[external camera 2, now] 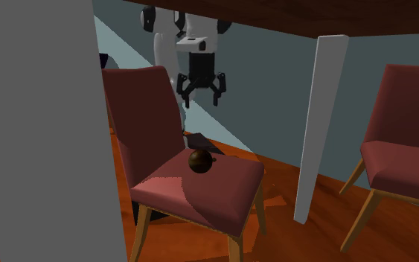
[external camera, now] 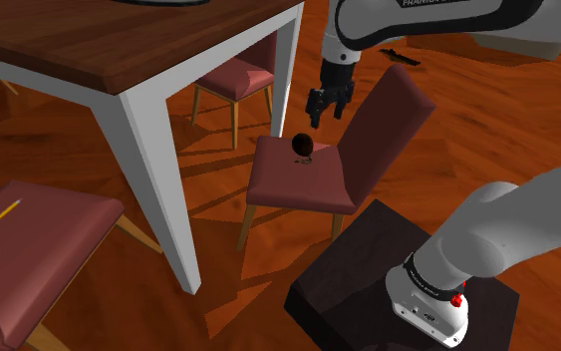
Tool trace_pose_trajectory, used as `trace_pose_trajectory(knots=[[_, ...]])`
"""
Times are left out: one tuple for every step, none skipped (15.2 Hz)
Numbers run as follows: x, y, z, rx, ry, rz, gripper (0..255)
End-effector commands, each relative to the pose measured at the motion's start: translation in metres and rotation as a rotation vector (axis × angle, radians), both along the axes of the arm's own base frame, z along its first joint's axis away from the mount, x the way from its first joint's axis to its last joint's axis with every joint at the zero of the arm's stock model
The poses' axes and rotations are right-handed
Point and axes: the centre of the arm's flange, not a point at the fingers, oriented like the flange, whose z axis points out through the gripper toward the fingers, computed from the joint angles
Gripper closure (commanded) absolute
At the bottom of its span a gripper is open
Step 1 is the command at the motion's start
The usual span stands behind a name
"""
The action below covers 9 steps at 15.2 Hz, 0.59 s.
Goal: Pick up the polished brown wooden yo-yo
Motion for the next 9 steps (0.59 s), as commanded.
trace_pose_trajectory(knots=[[0.019,-0.007,-0.022,0.004,0.015,-0.032,0],[0.029,-0.012,-0.031,0.007,0.023,-0.047,0],[0.038,-0.016,-0.041,0.009,0.031,-0.063,0],[0.047,-0.02,-0.051,0.011,0.039,-0.078,0],[0.056,-0.025,-0.061,0.013,0.047,-0.094,0],[0.064,-0.029,-0.072,0.016,0.054,-0.109,0],[0.073,-0.034,-0.082,0.018,0.062,-0.124,0],[0.082,-0.039,-0.092,0.02,0.07,-0.14,0],[0.09,-0.044,-0.102,0.023,0.078,-0.155,0]])
